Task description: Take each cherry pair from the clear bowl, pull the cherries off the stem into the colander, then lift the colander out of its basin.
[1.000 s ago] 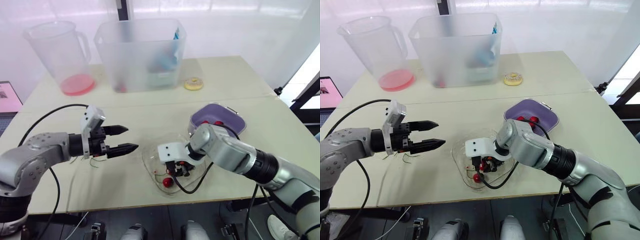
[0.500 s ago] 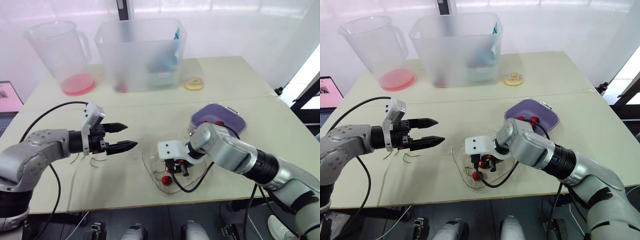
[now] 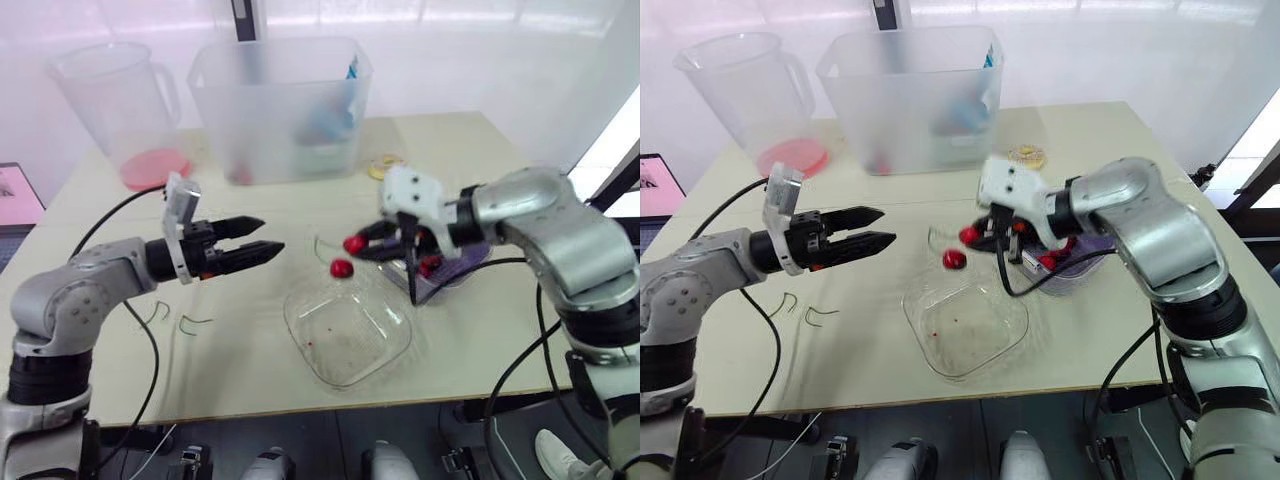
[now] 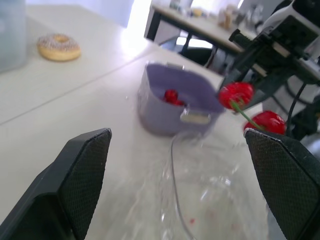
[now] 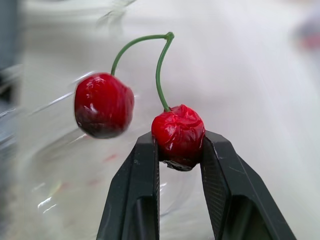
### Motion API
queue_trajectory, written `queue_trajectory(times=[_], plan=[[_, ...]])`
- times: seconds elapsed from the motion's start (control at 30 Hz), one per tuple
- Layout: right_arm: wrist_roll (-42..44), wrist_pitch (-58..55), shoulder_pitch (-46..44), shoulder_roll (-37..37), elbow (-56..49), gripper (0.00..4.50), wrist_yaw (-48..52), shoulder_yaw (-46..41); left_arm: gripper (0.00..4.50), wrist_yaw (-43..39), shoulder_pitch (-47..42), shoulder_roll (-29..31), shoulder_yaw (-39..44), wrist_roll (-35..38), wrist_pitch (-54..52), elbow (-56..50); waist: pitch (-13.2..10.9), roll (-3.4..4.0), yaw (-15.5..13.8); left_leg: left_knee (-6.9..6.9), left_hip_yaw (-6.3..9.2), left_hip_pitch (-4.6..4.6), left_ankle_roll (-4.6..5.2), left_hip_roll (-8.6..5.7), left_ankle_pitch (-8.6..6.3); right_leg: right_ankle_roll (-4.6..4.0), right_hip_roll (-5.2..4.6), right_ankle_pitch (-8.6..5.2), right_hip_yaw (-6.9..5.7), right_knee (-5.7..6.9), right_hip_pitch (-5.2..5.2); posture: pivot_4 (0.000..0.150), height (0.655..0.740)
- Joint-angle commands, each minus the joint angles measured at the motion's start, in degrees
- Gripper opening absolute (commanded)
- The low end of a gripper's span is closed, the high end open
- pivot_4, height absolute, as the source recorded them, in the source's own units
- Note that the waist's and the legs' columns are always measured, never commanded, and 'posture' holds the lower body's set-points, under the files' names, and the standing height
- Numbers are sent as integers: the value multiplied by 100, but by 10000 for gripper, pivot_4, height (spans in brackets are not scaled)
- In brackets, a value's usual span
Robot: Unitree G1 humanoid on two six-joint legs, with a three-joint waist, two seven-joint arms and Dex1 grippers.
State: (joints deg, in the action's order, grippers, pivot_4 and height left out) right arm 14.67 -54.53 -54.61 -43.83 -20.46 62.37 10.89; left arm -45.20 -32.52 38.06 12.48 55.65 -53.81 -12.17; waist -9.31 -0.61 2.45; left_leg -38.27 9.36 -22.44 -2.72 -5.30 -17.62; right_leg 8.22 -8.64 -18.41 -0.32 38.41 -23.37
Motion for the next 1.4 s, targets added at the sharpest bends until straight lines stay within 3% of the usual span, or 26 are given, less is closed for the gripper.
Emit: queue_trajectory(times=[0.03,0.17,0.43,0.8,0.9,1.0,1.4], plan=[[-454,627,-150,291,303,9625,-1049,-401,45000,615,-571,-418,354,432,-107,308,0,-1,-12,-1,-1,0,0,-1,0,0,-1,0,0,1,0,1500,7400],[-1193,1822,55,327,584,9625,-1681,-110,45000,1129,-971,-934,440,810,-265,491,1,-1,-2,-2,-1,-1,0,-6,0,1,-7,0,1,3,0,1500,7400],[-1552,2680,338,722,353,9625,-2254,-75,45000,2467,-1384,-1738,732,1374,-314,962,1,-2,18,-4,-9,-1,0,-2,0,1,-4,0,3,47,-12,1500,7400],[-1632,2653,394,991,211,9625,-2210,91,45000,2686,-1465,-2002,460,1409,-357,869,1,-2,10,-6,-7,-1,0,-5,0,1,-4,0,4,48,-11,1500,7400],[-1618,2634,396,1014,171,9301,-2171,108,36215,2706,-1532,-2020,470,1441,-367,906,1,-2,10,-6,-7,-1,0,-5,0,1,-4,0,4,48,-12,1500,7400],[-1578,2572,409,1038,123,9301,-2136,95,23249,2640,-1525,-2001,411,1479,-410,824,1,-2,10,-6,-8,-1,0,-5,0,1,-4,0,4,48,-11,1500,7400],[-1530,2469,403,1099,30,9301,-2051,132,23249,2760,-1543,-2036,413,1484,-446,847,1,-2,9,-6,-7,-1,0,-5,0,1,-4,0,4,48,-11,1500,7400]])
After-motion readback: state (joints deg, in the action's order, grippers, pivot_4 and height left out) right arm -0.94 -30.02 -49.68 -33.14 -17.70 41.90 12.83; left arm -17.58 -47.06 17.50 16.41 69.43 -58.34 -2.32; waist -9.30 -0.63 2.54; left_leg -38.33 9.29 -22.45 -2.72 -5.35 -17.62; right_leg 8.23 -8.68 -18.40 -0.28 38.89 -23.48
